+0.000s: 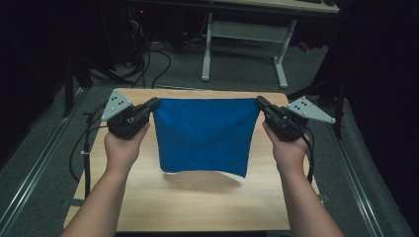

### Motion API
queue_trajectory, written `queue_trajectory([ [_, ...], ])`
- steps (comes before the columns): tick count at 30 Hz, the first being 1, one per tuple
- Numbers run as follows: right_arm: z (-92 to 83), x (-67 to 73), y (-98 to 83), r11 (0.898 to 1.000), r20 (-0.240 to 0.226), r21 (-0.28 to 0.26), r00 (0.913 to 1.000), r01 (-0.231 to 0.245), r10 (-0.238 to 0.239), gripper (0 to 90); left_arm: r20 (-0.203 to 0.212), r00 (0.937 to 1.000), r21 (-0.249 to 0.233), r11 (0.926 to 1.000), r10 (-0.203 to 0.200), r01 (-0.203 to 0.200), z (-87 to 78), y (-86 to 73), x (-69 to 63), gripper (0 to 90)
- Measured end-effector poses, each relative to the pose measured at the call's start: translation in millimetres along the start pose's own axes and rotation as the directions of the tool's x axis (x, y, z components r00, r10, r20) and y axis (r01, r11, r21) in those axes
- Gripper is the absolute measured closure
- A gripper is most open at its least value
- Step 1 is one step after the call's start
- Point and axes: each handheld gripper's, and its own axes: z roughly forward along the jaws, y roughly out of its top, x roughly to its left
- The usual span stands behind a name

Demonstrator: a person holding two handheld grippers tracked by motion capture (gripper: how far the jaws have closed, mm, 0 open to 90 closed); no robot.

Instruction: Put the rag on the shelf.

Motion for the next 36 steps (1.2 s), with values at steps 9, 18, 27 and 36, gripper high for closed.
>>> queue_trajectory([
  [9, 31.6, -17.7, 11.9, 1.0, 0.031, 0.008, 0.9995, 0.001, -0.001, 88.6, -0.036, 0.9993, 0.025, 0.9996, 0.013, -0.012, 33.3, 9.1, 21.1, 88.5],
  [18, 67.1, -34.4, 20.8, 1.0, 0.061, 0.027, 0.9982, 0.004, -0.006, 88.7, -0.09, 0.9941, 0.039, 0.9976, 0.061, -0.058, 61.1, 27.0, 40.5, 88.5],
  [27, 92.8, -41.3, 24.5, 0.999, 0.088, 0.027, 0.9959, 0.018, -0.02, 88.8, -0.134, 0.989, 0.032, 0.9978, 0.062, -0.059, 82.2, 34.1, 54.6, 88.4],
  [36, 118.8, -57.5, 26.4, 0.995, 0.136, 0.092, 0.9894, 0.039, -0.052, 88.8, -0.151, 0.9869, 0.056, 0.9973, 0.055, -0.047, 108.2, 29.8, 61.8, 88.3],
])
